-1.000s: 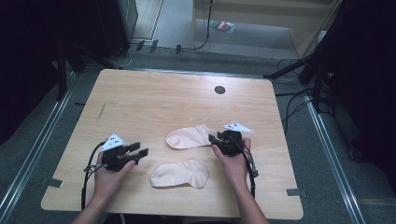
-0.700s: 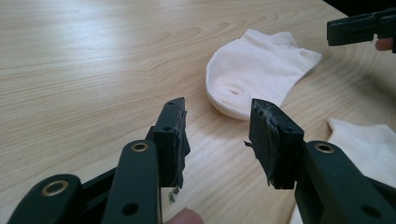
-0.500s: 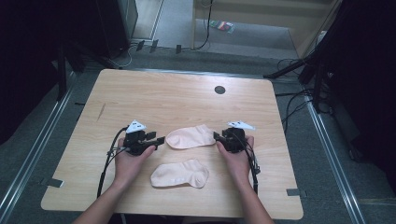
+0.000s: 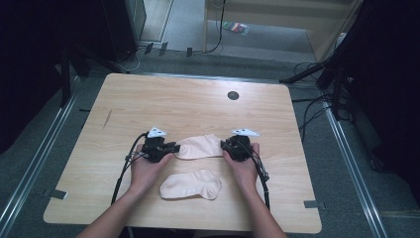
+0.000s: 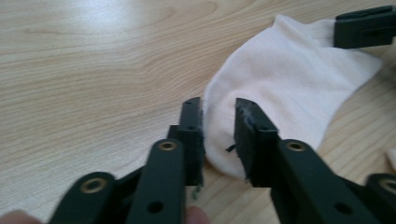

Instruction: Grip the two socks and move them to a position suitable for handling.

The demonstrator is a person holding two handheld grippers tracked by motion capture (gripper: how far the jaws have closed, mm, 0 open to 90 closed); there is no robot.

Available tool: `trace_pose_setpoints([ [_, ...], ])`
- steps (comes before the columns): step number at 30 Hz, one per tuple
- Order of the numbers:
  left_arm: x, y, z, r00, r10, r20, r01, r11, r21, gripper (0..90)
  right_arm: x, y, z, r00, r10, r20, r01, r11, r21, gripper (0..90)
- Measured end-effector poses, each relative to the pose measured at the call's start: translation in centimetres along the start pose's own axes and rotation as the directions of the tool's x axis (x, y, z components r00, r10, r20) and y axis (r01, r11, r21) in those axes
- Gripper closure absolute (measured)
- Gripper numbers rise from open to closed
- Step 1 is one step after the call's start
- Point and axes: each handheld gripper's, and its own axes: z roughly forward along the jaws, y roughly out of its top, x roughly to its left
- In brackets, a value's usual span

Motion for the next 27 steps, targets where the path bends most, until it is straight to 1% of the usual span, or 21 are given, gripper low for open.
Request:
trace_pose_setpoints([
  [2,0.2,0.1,-0.1,0.9999,0.016,0.002,-0.016,0.9997,0.02,89.1,0.3,-0.1,-0.1,0.9995,-0.022,-0.024,0.022,1.0,0.007,87.3],
  [3,0.2,0.1,-0.2,0.9998,0.02,0.006,-0.02,0.9996,0.02,90.0,0.6,-0.1,-0.2,0.9984,-0.027,-0.05,0.027,1.0,0.009,88.6],
  [4,0.4,0.0,-0.3,0.9993,0.036,0.005,-0.036,0.9989,0.029,90.0,0.7,-0.1,-0.4,0.9979,-0.034,-0.056,0.034,0.999,0.008,89.3],
  [5,0.5,0.0,-0.5,0.9988,0.05,0.0,-0.05,0.9982,0.034,90.0,0.9,-0.1,-0.6,0.9981,-0.038,-0.049,0.038,0.999,0.003,89.7],
  [7,1.0,-0.1,-1.0,0.9974,0.07,-0.016,-0.069,0.9968,0.039,90.0,0.8,-0.1,-1.0,0.9985,-0.024,-0.05,0.024,1.0,-0.006,90.0],
  [8,1.3,-0.2,-1.3,0.997,0.073,-0.026,-0.072,0.9967,0.039,90.0,0.7,-0.1,-1.2,0.9989,-0.022,-0.042,0.022,1.0,-0.003,90.0],
  [9,1.7,-0.2,-1.6,0.9975,0.067,-0.023,-0.066,0.9971,0.038,90.0,0.5,-0.2,-1.4,0.9993,-0.021,-0.031,0.021,1.0,-0.006,90.0],
  [11,2.3,-0.4,-2.0,0.9967,0.076,-0.03,-0.075,0.9964,0.039,90.0,0.0,-0.5,-1.7,0.9995,0.001,-0.032,-0.001,1.0,-0.004,90.0],
  [12,2.6,-0.5,-2.3,0.9942,0.094,-0.053,-0.092,0.995,0.04,90.0,-0.2,-0.6,-1.8,0.9997,0.006,-0.025,-0.006,1.0,0.0,90.0],
  [13,2.8,-0.6,-2.6,0.9926,0.102,-0.066,-0.099,0.9943,0.04,90.0,-0.5,-0.9,-1.9,0.9999,0.011,-0.013,-0.011,1.0,0.003,90.0],
  [15,3.2,-0.8,-3.0,0.9912,0.105,-0.081,-0.103,0.9943,0.029,90.0,-0.8,-1.2,-2.2,0.9994,0.03,-0.019,-0.03,1.0,0.004,90.0],
  [16,3.4,-0.8,-3.1,0.9909,0.106,-0.084,-0.103,0.9941,0.032,90.0,-0.9,-1.4,-2.3,0.9993,0.032,-0.021,-0.032,0.999,0.005,90.0],
  [18,3.6,-1.0,-3.2,0.9944,0.088,-0.059,-0.087,0.9959,0.025,90.0,-0.8,-1.5,-2.4,0.9992,0.03,-0.027,-0.03,1.0,0.002,90.0],
  [20,3.1,-1.0,-3.1,0.9947,0.1,-0.024,-0.1,0.9949,0.003,90.0,-0.4,-1.5,-2.5,0.9987,0.032,-0.039,-0.032,0.999,-0.008,90.0],
  [21,2.7,-1.0,-3.1,0.9929,0.117,-0.023,-0.117,0.9932,0.007,90.0,-0.1,-1.5,-2.4,0.9982,0.024,-0.056,-0.025,1.0,-0.008,90.0],
  [22,2.5,-1.0,-3.0,0.9934,0.114,-0.016,-0.114,0.9935,-0.001,90.0,0.3,-1.4,-2.4,0.9961,0.014,-0.087,-0.015,1.0,-0.011,90.0],
  [23,2.4,-1.0,-3.0,0.9946,0.104,0.012,-0.103,0.9946,-0.007,90.0,0.7,-1.4,-2.3,0.993,0.004,-0.118,-0.005,1.0,-0.013,90.0],
  [24,2.3,-0.9,-3.0,0.9948,0.099,0.023,-0.099,0.995,-0.013,90.0,1.1,-1.3,-2.3,0.9924,-0.019,-0.122,0.016,1.0,-0.023,89.7],
  [25,2.2,-0.9,-3.0,0.9962,0.086,0.015,-0.086,0.9961,-0.023,84.7,1.4,-1.3,-2.4,0.9937,-0.035,-0.106,0.032,0.999,-0.032,87.5],
  [26,2.3,-0.8,-3.0,0.9972,0.073,0.012,-0.073,0.9968,-0.032,71.9,1.5,-1.2,-2.5,0.994,-0.027,-0.106,0.022,0.999,-0.047,79.0],
  [27,2.5,-0.7,-3.2,0.9981,0.055,0.027,-0.053,0.9977,-0.042,63.4,1.4,-1.0,-2.6,0.9928,-0.011,-0.119,0.004,0.998,-0.057,68.1],
])
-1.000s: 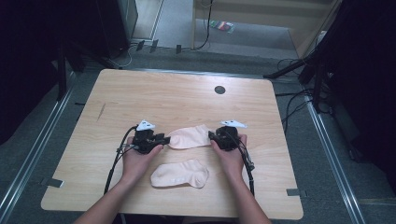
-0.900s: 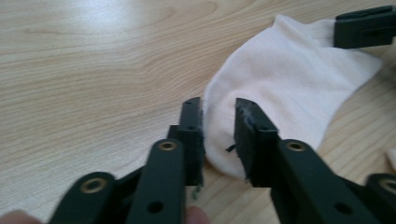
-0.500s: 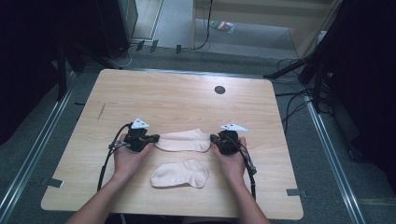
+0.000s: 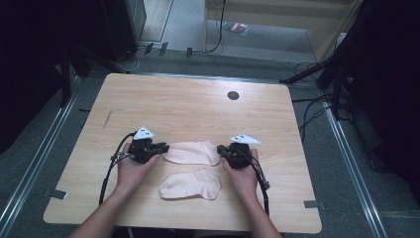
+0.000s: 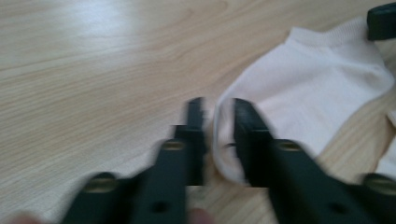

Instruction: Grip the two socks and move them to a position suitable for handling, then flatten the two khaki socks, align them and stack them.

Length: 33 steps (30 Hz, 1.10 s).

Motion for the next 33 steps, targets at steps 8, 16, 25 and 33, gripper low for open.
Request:
trace_pose_setpoints([
  [8,0.6,0.1,-1.1,0.998,-0.061,0.016,0.062,0.9964,-0.057,56.6,-1.4,0.5,-1.4,0.9984,0.056,0.008,-0.055,0.997,-0.047,59.4],
  [16,0.5,-0.3,-0.8,0.9961,-0.073,0.05,0.075,0.9966,-0.034,73.0,-2.1,0.2,-1.1,0.9945,0.103,0.022,-0.102,0.994,-0.035,61.9],
  [25,0.2,-0.9,-0.3,0.9947,-0.101,0.02,0.1,0.9948,0.015,64.1,-1.4,-0.3,0.8,0.9955,0.095,-0.004,-0.095,0.996,0.006,59.2],
  [33,-0.1,-1.4,-0.1,0.9937,-0.11,-0.018,0.111,0.9935,0.024,72.8,-0.3,-0.1,2.0,0.9986,0.046,0.024,-0.047,0.998,0.037,68.1],
])
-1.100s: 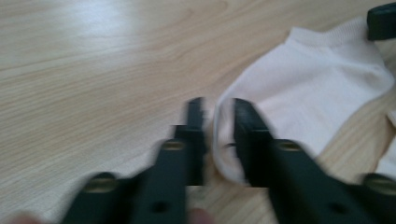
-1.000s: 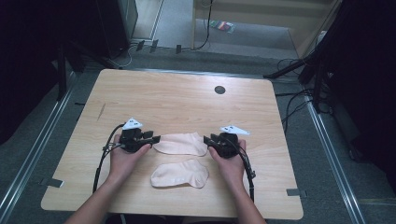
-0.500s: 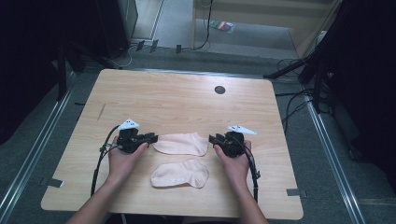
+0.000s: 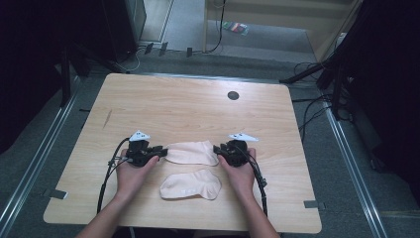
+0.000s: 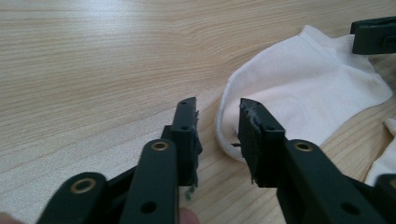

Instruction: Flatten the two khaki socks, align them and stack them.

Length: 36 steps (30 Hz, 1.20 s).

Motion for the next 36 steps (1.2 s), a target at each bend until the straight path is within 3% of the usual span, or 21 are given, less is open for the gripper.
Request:
trace_pose_setpoints([
  [4,0.0,-0.1,0.0,0.9999,0.017,-0.002,-0.017,0.9998,0.011,87.6,0.2,-0.1,0.2,0.9999,-0.009,0.006,0.009,1.0,0.017,80.4],
  [7,0.0,-0.1,-0.1,0.9997,0.024,0.01,-0.024,0.9997,0.007,90.0,0.2,-0.1,0.1,0.9998,-0.011,0.014,0.011,1.0,0.01,87.2],
  [20,-0.1,0.0,-2.3,0.998,0.028,0.056,-0.025,0.9987,-0.044,90.0,1.0,0.9,-2.6,0.9991,-0.016,-0.04,0.013,0.998,-0.058,88.3],
  [25,-0.5,0.2,-3.8,0.9962,0.033,0.08,-0.027,0.9963,-0.082,90.0,1.4,1.3,-4.2,0.9981,-0.021,-0.057,0.016,0.997,-0.08,88.4],
  [36,-2.4,-0.8,-6.4,0.9897,0.079,0.12,-0.068,0.9932,-0.095,90.0,2.2,0.6,-7.5,0.9967,-0.029,-0.076,0.022,0.996,-0.086,88.5],
])
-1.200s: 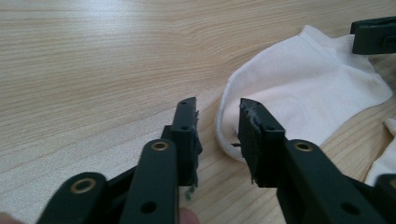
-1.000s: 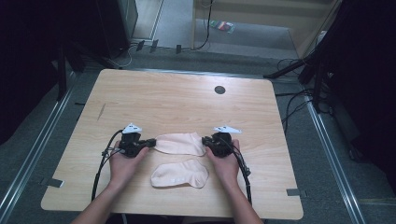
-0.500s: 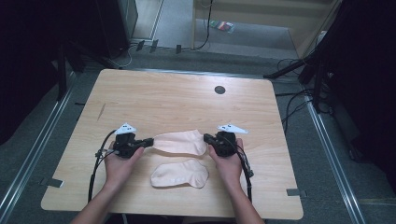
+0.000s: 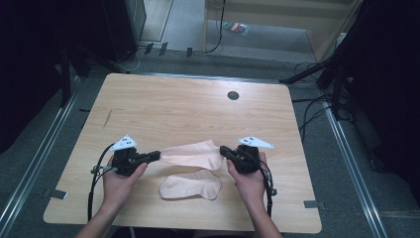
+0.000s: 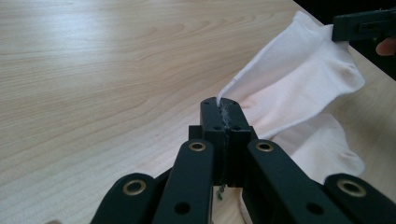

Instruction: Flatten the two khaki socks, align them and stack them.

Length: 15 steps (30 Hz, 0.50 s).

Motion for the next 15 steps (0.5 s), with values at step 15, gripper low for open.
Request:
trace_pose_setpoints([
  [15,-2.6,-3.1,-1.8,0.9991,0.027,0.031,-0.029,0.997,0.071,90.0,0.9,-3.6,-2.3,0.9994,0.018,-0.031,-0.016,0.998,0.052,88.5],
])
